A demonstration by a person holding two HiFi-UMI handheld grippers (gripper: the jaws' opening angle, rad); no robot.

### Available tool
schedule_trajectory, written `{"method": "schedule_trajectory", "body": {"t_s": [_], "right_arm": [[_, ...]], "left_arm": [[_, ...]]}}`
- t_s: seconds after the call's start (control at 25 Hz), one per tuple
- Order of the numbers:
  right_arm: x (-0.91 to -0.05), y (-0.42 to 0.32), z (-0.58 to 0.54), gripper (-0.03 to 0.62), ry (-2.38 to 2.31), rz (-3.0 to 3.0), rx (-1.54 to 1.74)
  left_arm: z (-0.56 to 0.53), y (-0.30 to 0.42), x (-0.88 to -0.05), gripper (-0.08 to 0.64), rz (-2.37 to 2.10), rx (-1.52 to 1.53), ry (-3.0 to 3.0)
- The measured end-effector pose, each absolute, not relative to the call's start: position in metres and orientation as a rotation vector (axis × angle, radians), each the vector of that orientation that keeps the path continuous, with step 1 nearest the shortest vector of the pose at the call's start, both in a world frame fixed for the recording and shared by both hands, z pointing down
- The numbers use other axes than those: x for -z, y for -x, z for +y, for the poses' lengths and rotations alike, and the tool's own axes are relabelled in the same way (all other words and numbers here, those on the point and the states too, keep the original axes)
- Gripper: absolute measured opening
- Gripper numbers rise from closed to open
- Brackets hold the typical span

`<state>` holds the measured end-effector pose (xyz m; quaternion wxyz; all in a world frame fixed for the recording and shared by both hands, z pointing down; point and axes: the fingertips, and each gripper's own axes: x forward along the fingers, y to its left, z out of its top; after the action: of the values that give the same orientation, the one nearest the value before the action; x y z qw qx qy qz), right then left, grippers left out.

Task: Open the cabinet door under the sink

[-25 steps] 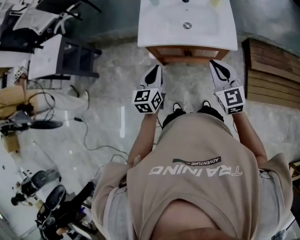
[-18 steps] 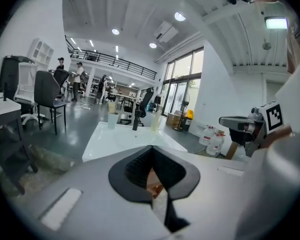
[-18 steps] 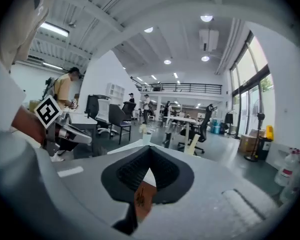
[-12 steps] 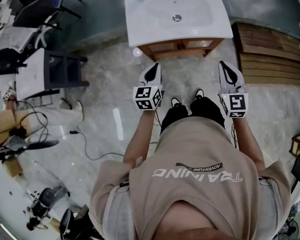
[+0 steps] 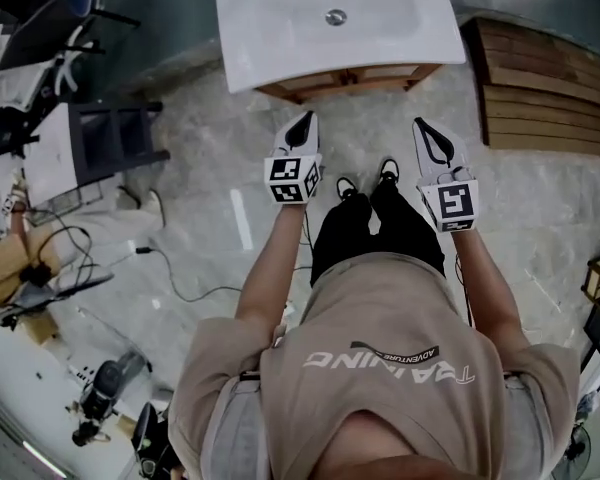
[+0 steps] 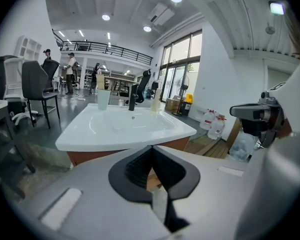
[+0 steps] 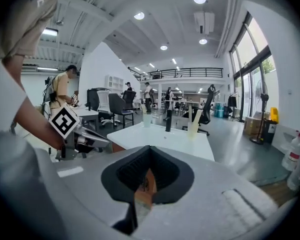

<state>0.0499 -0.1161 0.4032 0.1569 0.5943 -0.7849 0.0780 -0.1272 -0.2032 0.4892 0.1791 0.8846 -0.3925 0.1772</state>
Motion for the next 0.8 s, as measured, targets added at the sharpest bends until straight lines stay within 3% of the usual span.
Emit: {"method": "schedule_trajectory", "body": {"t_s": [0.4, 0.8], "right_arm": [[-0.502, -0.089, -0.107, 0.002, -1.42, -2.228, -0.416], [-0.574, -0.092, -0.104, 0.002, -1.316, -2.237, -0.456]], "left_arm": [[-0.213, 0.068, -0.567, 0.017, -1.128, -0.514, -2.411], [-0.217, 0.053, -0.643, 0.017, -1.11, -0.565, -2.345]]}}
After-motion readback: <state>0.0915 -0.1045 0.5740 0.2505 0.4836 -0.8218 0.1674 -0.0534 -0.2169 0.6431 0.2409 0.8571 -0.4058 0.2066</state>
